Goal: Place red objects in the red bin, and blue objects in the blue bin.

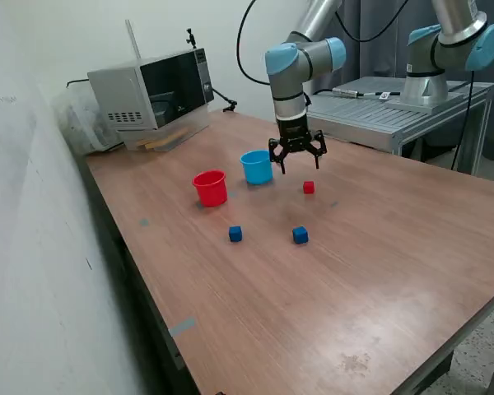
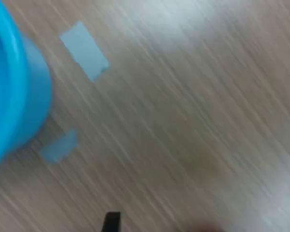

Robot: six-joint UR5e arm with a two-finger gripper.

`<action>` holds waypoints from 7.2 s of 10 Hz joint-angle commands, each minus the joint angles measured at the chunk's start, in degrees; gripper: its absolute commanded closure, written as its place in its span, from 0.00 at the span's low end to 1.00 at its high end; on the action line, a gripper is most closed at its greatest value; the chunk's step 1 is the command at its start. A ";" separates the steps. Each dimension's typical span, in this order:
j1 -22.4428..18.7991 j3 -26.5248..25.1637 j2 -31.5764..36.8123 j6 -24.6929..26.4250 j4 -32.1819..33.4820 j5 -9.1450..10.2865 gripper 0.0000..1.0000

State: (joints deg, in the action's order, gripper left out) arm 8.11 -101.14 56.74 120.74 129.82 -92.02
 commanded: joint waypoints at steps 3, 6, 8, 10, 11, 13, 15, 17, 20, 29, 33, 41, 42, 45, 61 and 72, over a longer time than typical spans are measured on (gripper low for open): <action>-2.23 -1.69 1.80 1.42 2.97 8.34 0.00; -0.48 -0.64 1.10 12.02 7.10 10.53 0.00; -0.38 -1.42 1.01 13.21 7.73 10.55 0.00; 0.23 -2.57 1.10 13.38 7.64 10.46 0.00; 0.41 -2.83 1.10 13.47 7.64 10.46 0.00; 0.68 -4.66 0.48 13.38 8.08 10.11 0.00; 0.67 -4.94 0.48 13.38 9.14 10.02 0.00; 0.67 -4.86 0.31 13.38 9.31 10.28 0.00; 0.41 -4.42 0.04 13.30 9.31 10.55 0.00; 0.59 -2.92 -1.72 12.51 9.31 9.93 0.00; 0.67 -3.10 -2.42 11.63 11.16 7.83 0.00; 0.59 -3.18 -2.42 10.31 11.16 7.73 1.00; 0.59 -3.10 -2.42 10.31 11.16 7.65 1.00; 0.32 -2.31 -0.85 10.31 11.25 2.64 1.00; 4.63 37.83 -7.15 20.94 -14.83 1.67 1.00; 7.52 41.11 -16.57 21.65 -16.09 1.14 1.00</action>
State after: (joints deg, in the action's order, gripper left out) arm 14.26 -59.54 41.23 142.24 113.36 -90.82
